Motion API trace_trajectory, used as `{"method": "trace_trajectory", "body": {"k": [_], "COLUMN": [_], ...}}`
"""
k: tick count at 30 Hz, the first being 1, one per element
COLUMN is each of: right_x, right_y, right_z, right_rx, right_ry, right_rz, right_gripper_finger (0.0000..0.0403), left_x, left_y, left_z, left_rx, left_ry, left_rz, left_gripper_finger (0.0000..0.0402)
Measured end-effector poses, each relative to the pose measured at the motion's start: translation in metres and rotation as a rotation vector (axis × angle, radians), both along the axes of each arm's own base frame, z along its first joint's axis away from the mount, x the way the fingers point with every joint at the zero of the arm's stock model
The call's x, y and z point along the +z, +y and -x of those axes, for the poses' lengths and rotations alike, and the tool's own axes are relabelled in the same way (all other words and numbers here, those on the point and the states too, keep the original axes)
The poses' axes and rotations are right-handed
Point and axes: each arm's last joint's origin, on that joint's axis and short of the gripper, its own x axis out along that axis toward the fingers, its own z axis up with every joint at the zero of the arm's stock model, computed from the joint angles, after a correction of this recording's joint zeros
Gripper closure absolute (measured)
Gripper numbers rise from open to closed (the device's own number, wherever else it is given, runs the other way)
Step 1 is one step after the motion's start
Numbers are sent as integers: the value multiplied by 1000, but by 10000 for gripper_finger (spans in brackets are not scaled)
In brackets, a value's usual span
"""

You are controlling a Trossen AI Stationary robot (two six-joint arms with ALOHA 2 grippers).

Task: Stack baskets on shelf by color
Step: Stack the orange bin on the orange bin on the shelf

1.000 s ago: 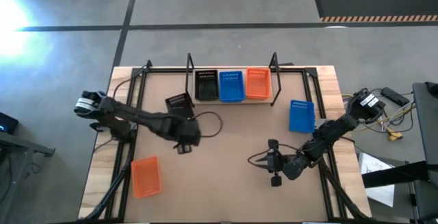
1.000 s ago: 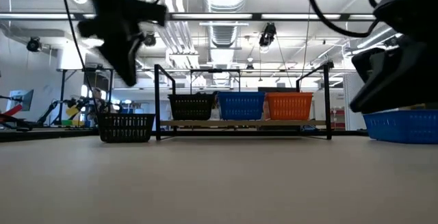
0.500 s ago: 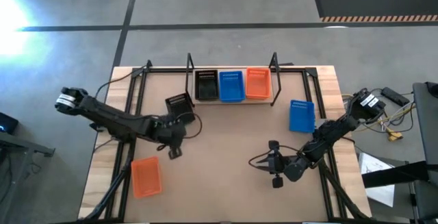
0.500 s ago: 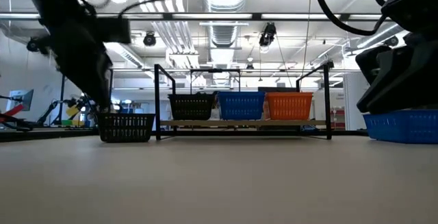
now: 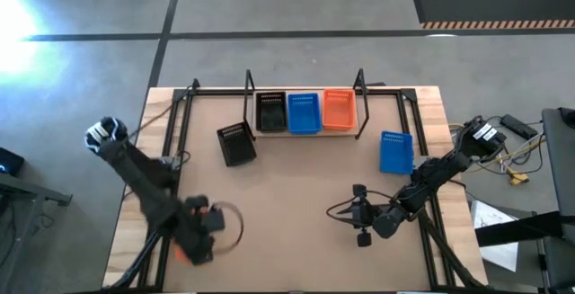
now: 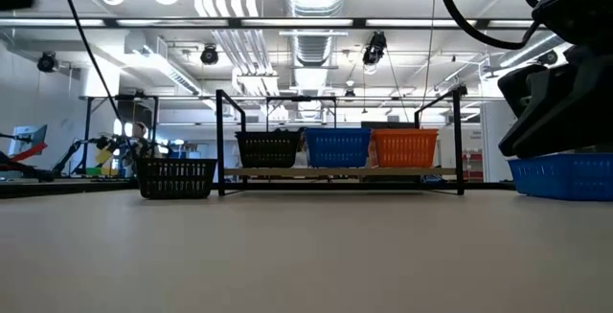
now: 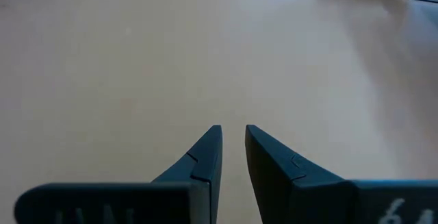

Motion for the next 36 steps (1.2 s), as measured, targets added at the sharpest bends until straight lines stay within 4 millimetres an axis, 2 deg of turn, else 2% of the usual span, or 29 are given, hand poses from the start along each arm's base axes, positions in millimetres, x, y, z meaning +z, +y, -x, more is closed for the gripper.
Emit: {"method": "trace_trajectory", "body": {"k": [3,6,12,19,22,27,31,36], "right_x": [0,0,3,8,9,13,22,42], "right_y": [0,0,1,5,5,5,4,5], "right_z": [0,0,-2,-7,-7,-6,-1,8], "right_rx": [9,16,29,44,44,48,58,56], "right_ry": [-1,-4,-11,-29,-30,-31,-34,-23], "right_rz": [15,27,42,54,53,49,45,9], "right_gripper_finger": [344,344,344,344,344,344,344,344], "left_x": [-6,-19,-46,-59,-64,-68,-66,-71], "left_y": [-30,-53,-73,-69,-66,-62,-59,-48], "left_z": [6,11,16,17,19,16,-2,-46], "left_rx": [18,37,102,114,117,112,90,40], "left_ry": [41,110,235,283,297,299,248,151], "left_rz": [6,-2,-24,-102,-126,-131,-84,-48], "left_gripper_finger": [279,279,279,289,317,386,395,398]}}
